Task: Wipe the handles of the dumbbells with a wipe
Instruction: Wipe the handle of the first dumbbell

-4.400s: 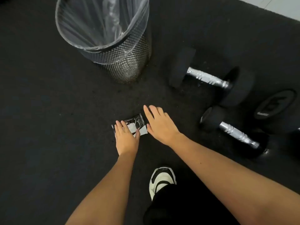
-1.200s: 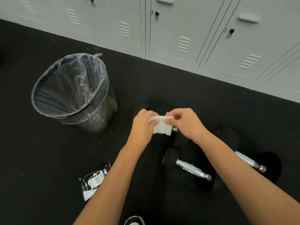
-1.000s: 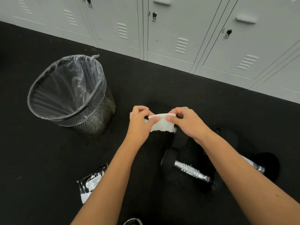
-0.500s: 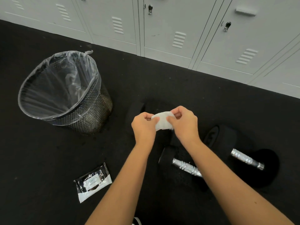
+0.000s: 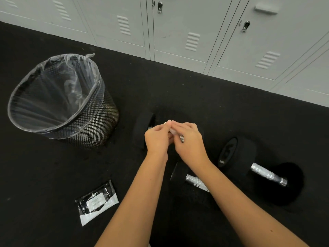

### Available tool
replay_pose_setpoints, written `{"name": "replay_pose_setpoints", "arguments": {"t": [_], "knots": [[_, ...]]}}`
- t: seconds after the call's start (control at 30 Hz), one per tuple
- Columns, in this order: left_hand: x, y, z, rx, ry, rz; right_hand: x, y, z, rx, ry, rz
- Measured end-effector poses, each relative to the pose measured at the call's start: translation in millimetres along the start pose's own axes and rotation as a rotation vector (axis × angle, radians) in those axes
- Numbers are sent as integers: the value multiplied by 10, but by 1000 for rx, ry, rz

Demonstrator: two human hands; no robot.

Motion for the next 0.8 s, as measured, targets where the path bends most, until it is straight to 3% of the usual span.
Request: {"name": "replay_pose_setpoints", "arguments": {"t": [0.13,0.23,0.37,0.43,0.53,0.6,0.73,0.8], "knots": [[-102,-42,29,-6,35,-34,-116,202,-6,-328,29,-350],[-179,-60,11,-70,22,-115,-168,286,-158,-538,-63,-553],[-387,-127,7,-163,20,-181,-229,377,-395,-663,-89,-682],[-607,-144,41,-278,93,-379,-290,445,-502,-670,-62,-703],[-1020,-78,121,-660,264,-843,-431,596,-658,-501,14,-668],[-1330,-77,106,-896,197,-1018,-535,686,-756,-318,63,-570],[-1727,-257,52,-1179,-76,-1014,-703,724,-924,4,27,-356],[-1769,-318,63,-1159,-49,-1072,-781,712,-1032,162,-35,-240]]}}
Point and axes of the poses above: each hand's wrist, its own x-axis away from the middle knuckle, its own z-axis out of the back of the hand, y = z × x, the point moved 3 cm from there along -x, towards the middle knuckle, and after that the axes turned 12 degrees about y, right-handed, at the moved point
